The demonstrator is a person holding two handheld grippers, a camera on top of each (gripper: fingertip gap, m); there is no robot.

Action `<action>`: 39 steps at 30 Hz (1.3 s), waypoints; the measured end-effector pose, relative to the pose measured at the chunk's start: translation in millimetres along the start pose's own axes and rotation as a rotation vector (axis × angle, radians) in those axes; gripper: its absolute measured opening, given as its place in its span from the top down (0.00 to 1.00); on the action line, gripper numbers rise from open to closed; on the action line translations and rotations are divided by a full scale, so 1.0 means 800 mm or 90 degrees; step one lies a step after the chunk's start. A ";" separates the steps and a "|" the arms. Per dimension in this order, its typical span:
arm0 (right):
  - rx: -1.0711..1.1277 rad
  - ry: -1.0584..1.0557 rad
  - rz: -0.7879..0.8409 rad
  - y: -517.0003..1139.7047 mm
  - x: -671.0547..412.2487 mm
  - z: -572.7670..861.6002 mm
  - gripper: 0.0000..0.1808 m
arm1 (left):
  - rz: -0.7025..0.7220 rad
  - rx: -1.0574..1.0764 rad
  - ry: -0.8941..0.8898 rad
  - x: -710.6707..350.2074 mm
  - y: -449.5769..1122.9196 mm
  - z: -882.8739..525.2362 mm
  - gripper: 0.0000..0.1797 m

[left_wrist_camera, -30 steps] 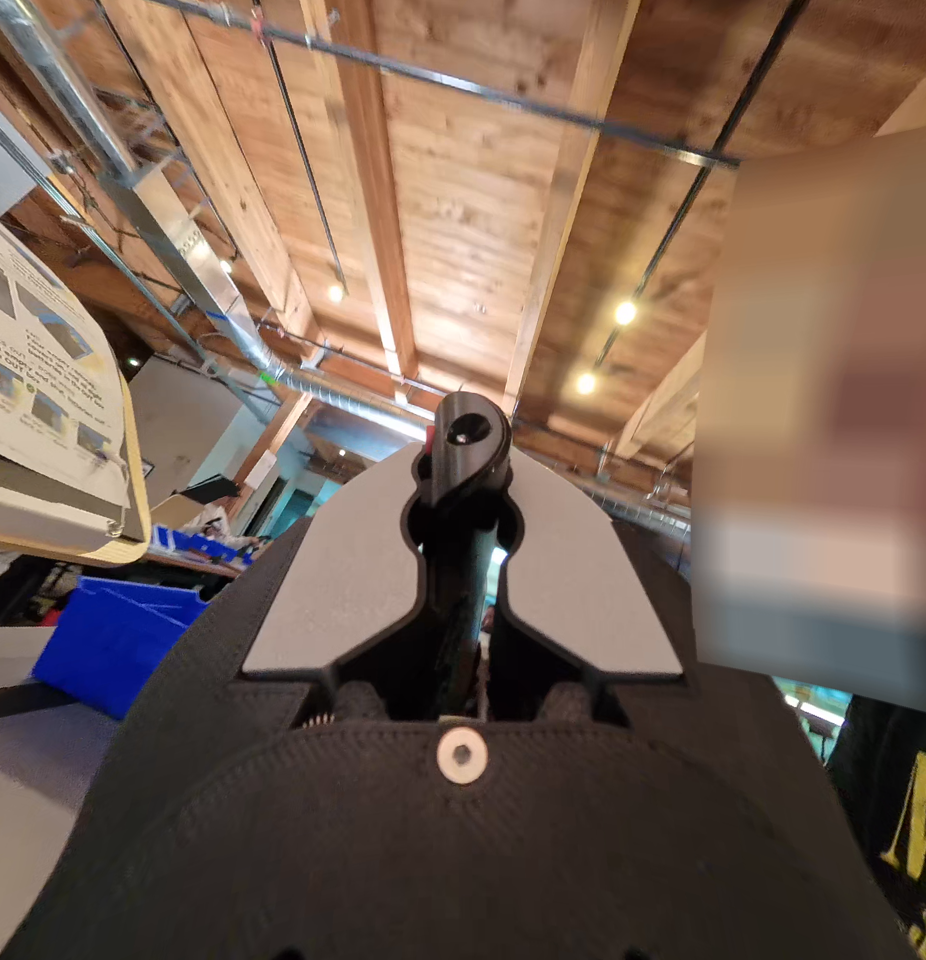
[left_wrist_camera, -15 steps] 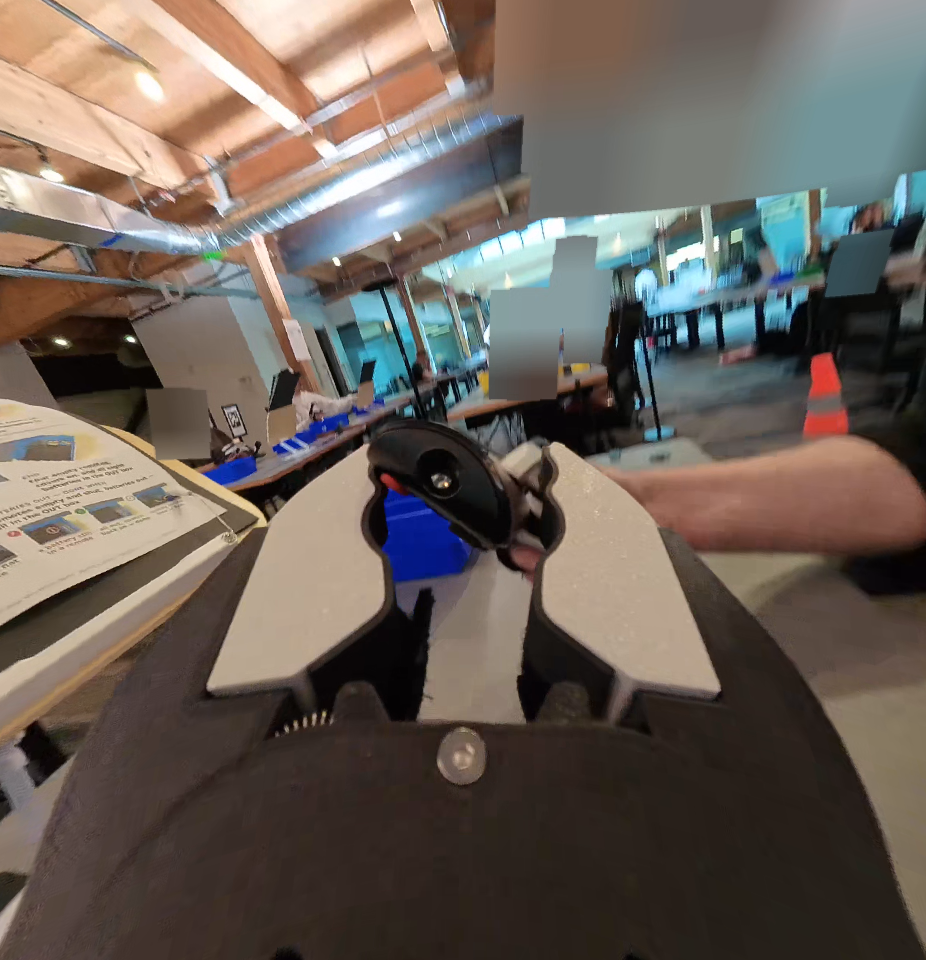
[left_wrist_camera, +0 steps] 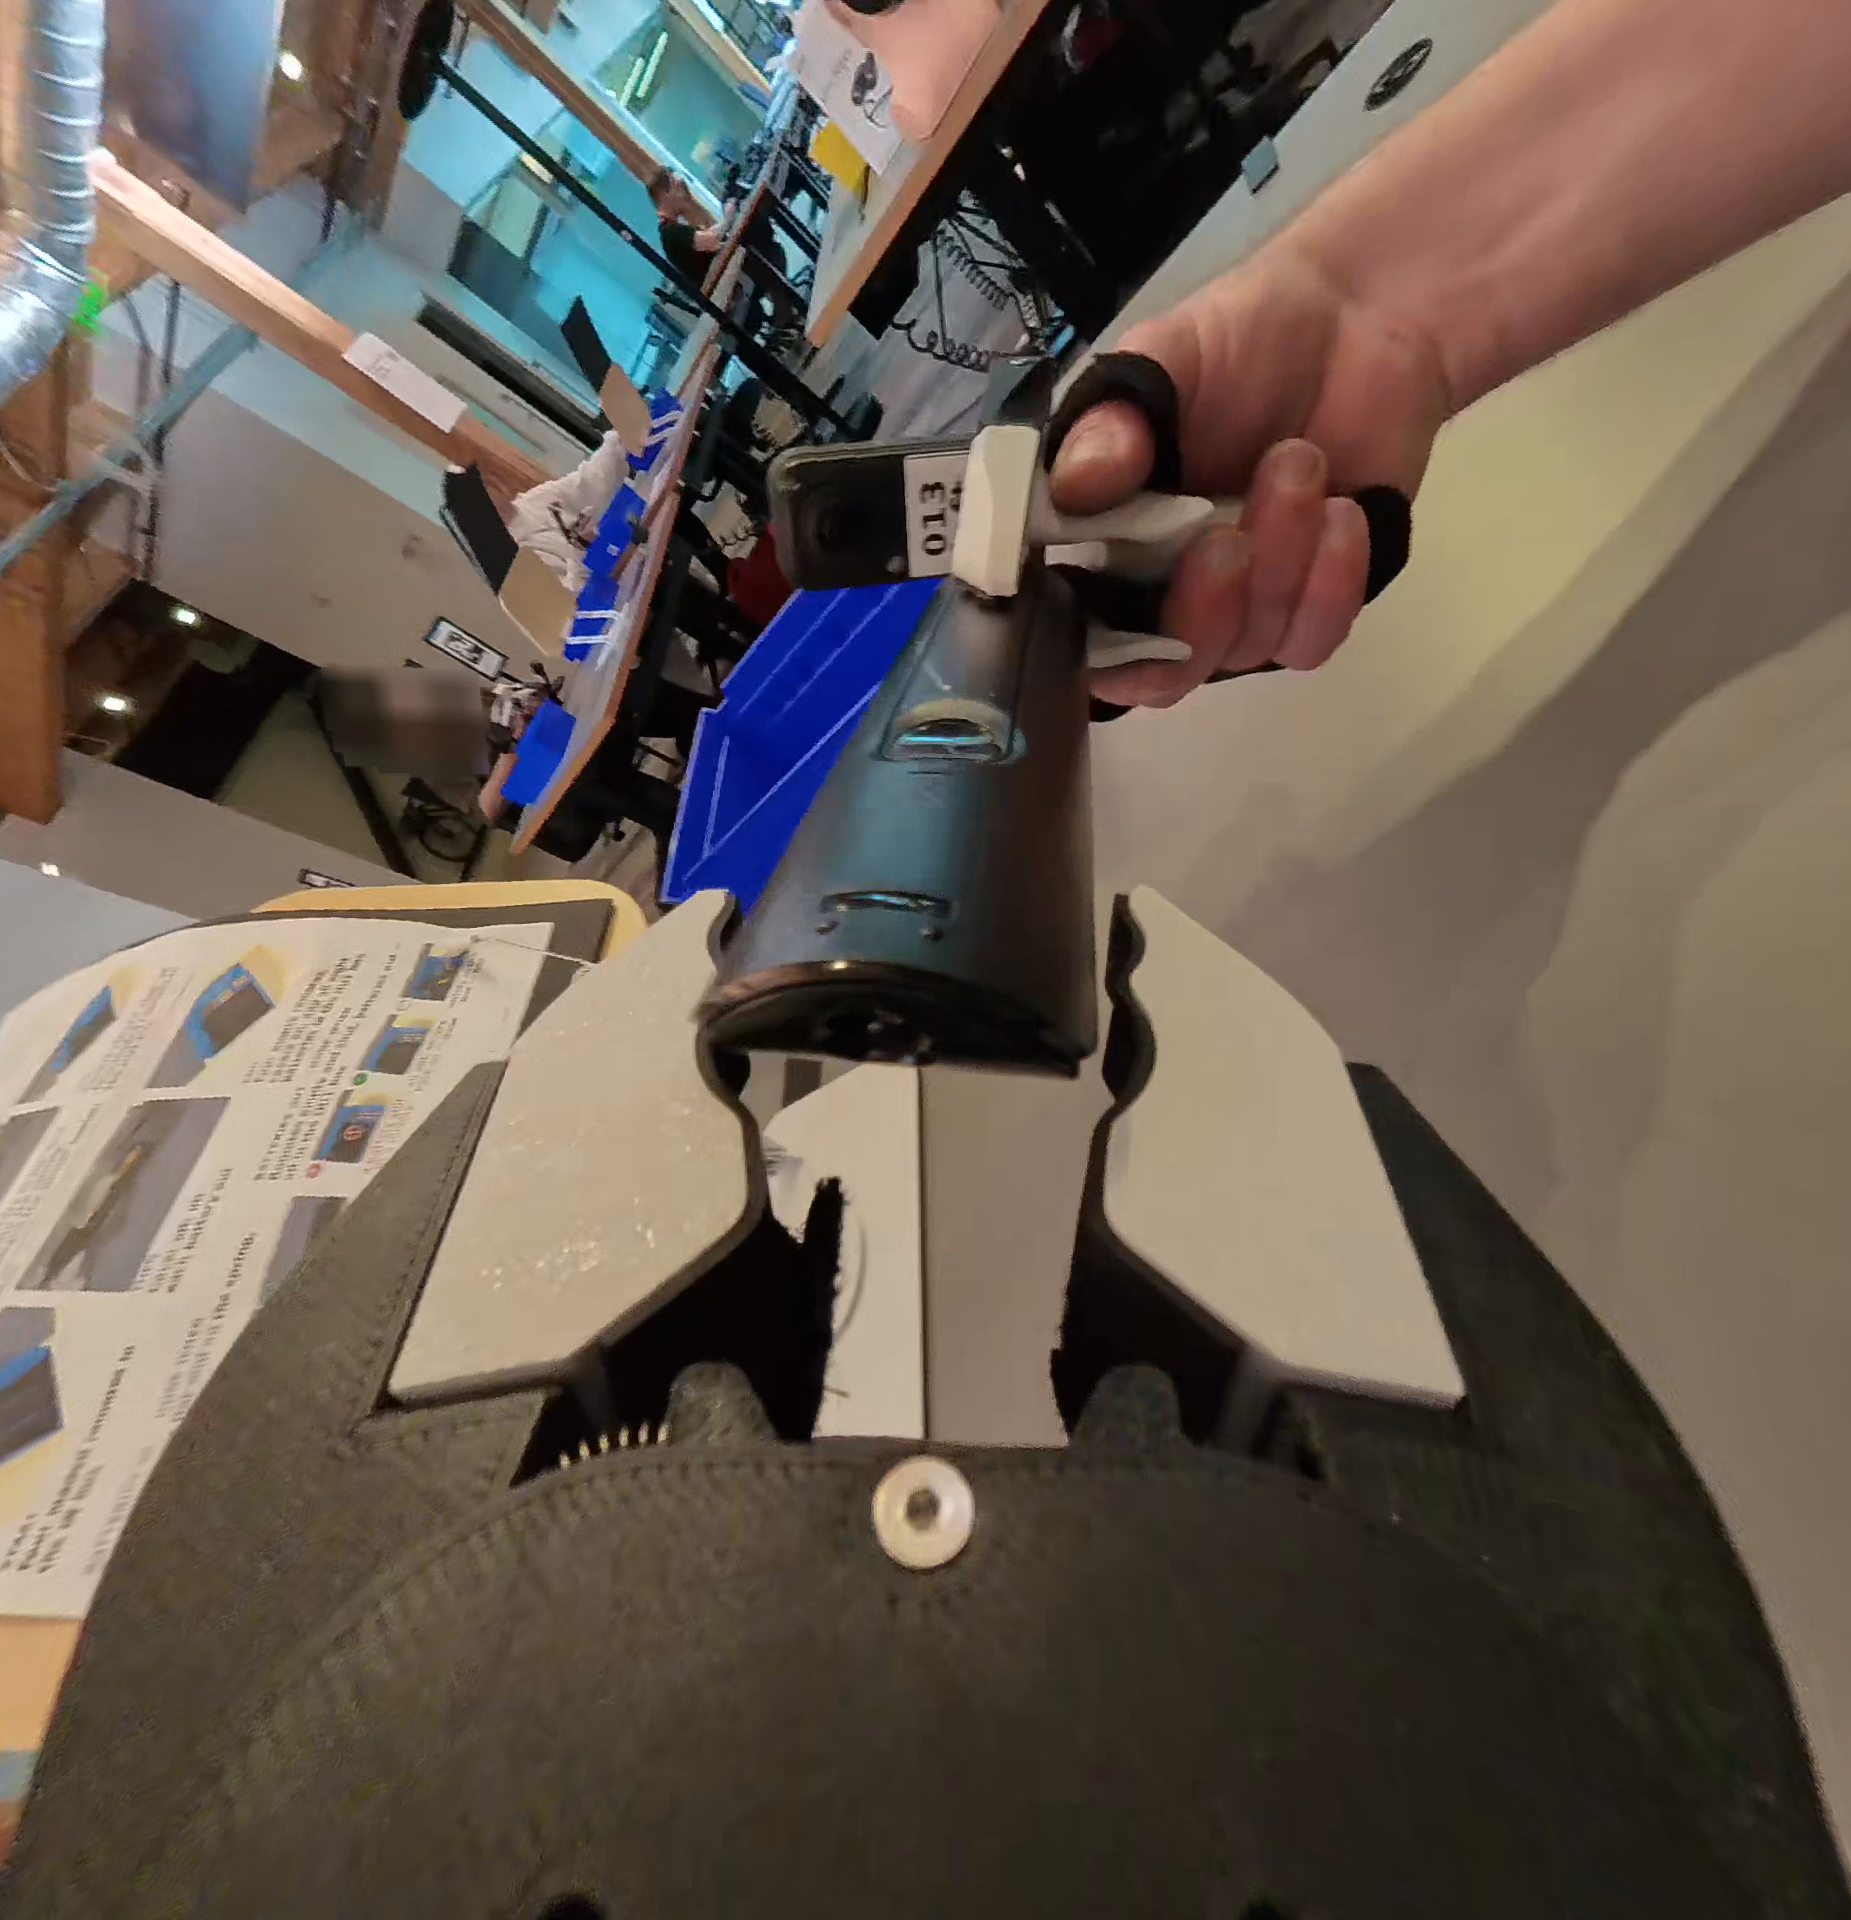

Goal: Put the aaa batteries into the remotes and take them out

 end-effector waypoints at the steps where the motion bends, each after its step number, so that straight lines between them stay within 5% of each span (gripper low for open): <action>1: 0.007 -0.002 0.001 -0.004 -0.001 0.001 0.87 | 0.004 -0.005 0.007 0.000 -0.002 -0.003 0.63; 20: 0.064 -0.013 0.011 -0.021 0.002 0.026 0.86 | 0.035 0.040 -0.044 0.028 0.017 0.016 0.66; 27: 0.199 -0.101 -0.007 -0.027 -0.010 0.025 0.67 | 0.001 -0.050 -0.025 0.030 0.023 0.012 0.66; 39: 0.436 -0.274 -0.088 -0.021 -0.021 0.018 0.60 | -0.031 -0.075 0.030 0.021 0.033 0.022 0.66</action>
Point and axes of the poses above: each gripper's, where its closed fingertips meet, y out along the fingers, x out of its underside, z = x × y across the jaws, the point moved 6 cm from there along -y, back along the fingers, and after that the axes turned 5 degrees about z, right-handed, at the moved point
